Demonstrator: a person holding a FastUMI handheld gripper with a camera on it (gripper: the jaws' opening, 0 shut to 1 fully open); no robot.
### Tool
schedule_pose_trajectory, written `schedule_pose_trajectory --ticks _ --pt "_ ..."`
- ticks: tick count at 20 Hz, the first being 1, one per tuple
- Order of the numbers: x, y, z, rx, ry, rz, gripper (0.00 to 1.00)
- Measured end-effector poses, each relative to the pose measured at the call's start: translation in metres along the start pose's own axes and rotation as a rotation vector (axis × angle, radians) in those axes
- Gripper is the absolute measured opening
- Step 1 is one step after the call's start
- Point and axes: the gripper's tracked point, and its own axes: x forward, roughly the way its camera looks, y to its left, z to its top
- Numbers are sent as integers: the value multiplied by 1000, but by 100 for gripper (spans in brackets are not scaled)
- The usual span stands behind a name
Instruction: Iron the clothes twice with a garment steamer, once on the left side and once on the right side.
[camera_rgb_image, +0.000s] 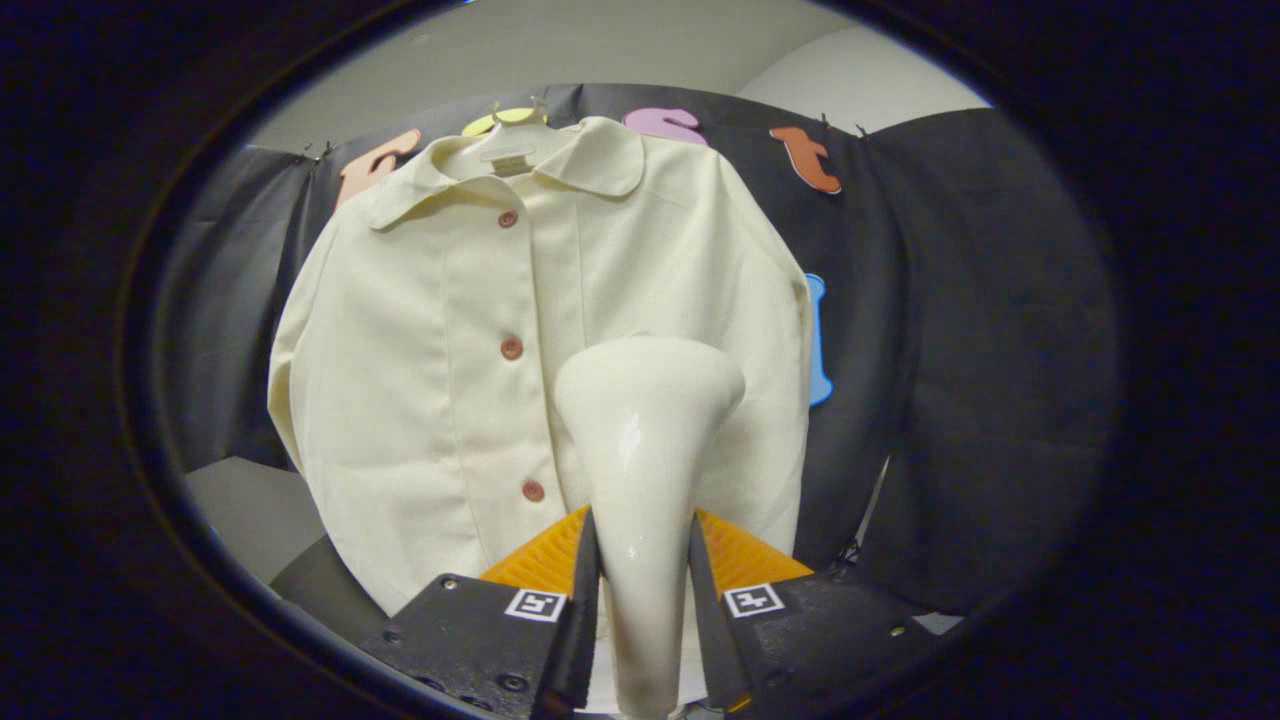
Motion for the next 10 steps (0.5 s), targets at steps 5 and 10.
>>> schedule_pose_trajectory --ticks 5,10 --pt "-3 -8 -41 5 50 -5 43" --pt "1 -19 -89 0 90 4 43"
